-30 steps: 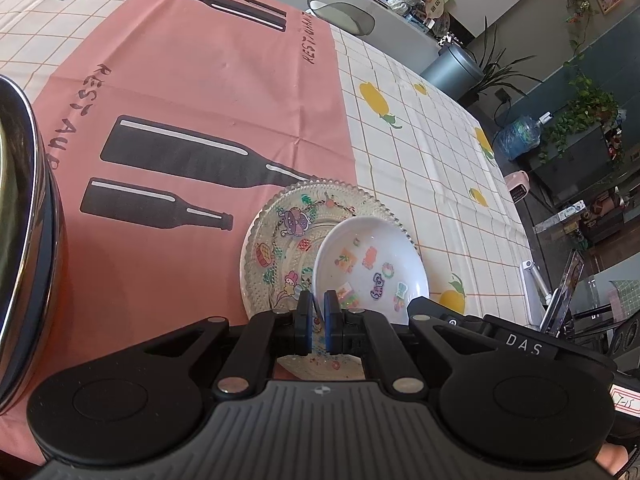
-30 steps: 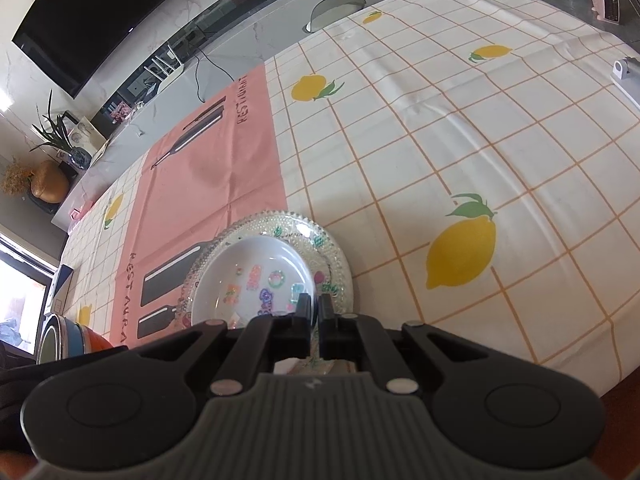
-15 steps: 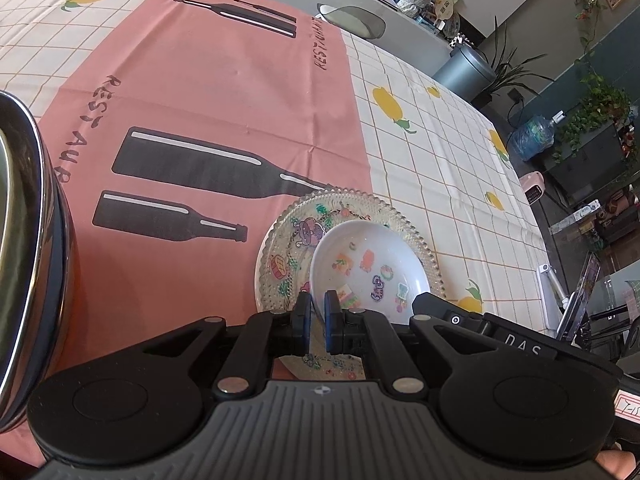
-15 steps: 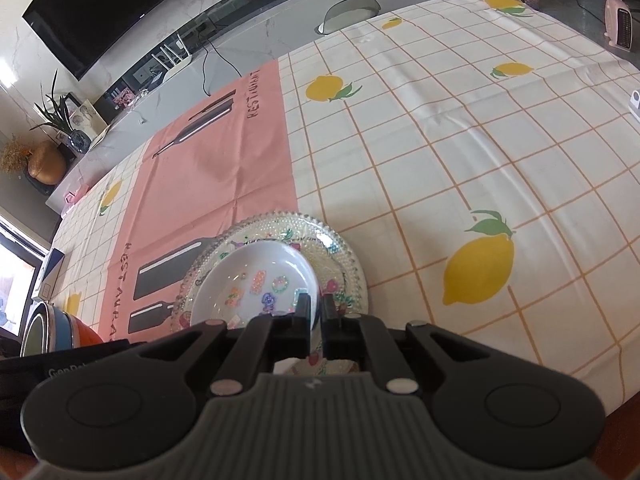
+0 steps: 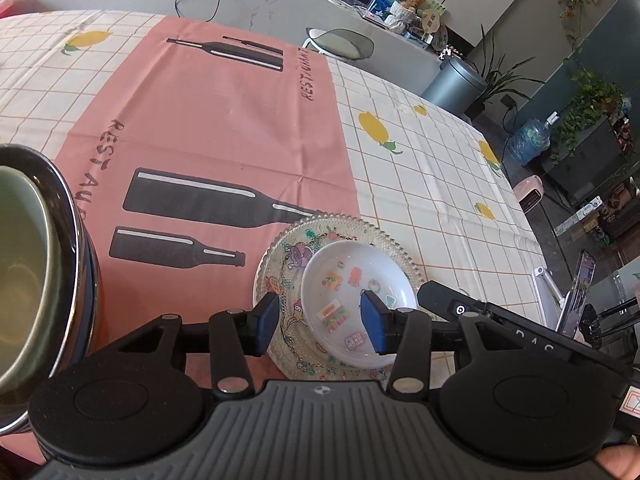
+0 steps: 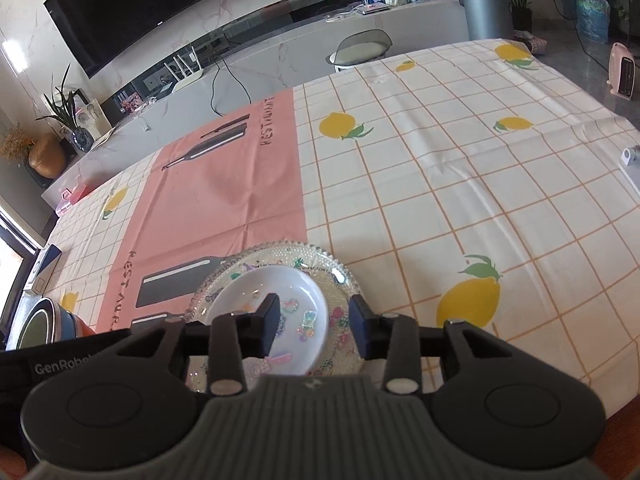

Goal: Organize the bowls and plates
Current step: 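Move both grippers to the steel bowl stack and close on its rim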

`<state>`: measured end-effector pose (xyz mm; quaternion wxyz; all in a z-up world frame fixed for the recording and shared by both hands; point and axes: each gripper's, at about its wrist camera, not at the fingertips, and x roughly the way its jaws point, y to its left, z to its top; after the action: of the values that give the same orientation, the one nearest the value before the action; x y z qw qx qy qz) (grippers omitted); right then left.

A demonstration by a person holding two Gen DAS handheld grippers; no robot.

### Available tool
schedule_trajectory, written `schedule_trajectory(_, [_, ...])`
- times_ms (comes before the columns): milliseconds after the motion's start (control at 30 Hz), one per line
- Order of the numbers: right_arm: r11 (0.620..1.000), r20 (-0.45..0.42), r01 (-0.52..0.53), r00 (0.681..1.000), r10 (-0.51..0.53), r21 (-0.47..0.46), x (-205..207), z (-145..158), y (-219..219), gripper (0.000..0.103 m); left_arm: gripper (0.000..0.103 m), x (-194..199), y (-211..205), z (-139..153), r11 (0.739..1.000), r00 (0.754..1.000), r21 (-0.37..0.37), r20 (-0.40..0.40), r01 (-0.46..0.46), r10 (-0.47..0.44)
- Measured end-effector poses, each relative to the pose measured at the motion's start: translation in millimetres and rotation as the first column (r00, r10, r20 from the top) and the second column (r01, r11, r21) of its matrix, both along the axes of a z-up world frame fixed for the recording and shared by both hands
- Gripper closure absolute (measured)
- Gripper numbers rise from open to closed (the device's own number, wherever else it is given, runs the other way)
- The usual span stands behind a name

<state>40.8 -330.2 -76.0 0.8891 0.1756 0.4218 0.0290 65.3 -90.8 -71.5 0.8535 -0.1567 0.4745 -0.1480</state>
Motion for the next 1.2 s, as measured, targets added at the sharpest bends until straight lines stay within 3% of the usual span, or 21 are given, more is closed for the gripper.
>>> schedule_trajectory(133, [1.0, 0.033, -0.003, 0.999, 0.003, -0.005, -6, 16, 2, 0.055, 0.048, -10, 7, 25, 0.999, 0.997, 0.037, 0.076, 0.031, -0.034])
schedule_trajectory(367, [0.997, 0.07, -0.054, 0.996, 0.051, 0.045, -15, 39, 21, 0.053, 0.043, -24, 44, 72, 0.998, 0.984, 0.062, 0.175, 0.024, -0.034])
schedule_trajectory(633, [0.984, 0.046, -0.156, 0.987, 0.153, 0.084, -14, 54, 70, 0.045, 0.03, -36, 102, 101, 0.995, 0.98, 0.096, 0.201, -0.038, 0.018])
schedule_trajectory(933, [0.959, -0.005, -0.251, 0.967, 0.254, 0.133, -7, 56, 121, 0.027, 0.021, -46, 165, 100, 0.983, 0.975, 0.111, 0.186, -0.144, 0.122])
schedule_trajectory(1200, [0.943, -0.115, -0.293, 0.943, 0.312, 0.157, 4, 43, 163, 0.024, 0.021, -49, 198, 71, 0.978, 0.977, 0.062, 0.097, -0.198, 0.192])
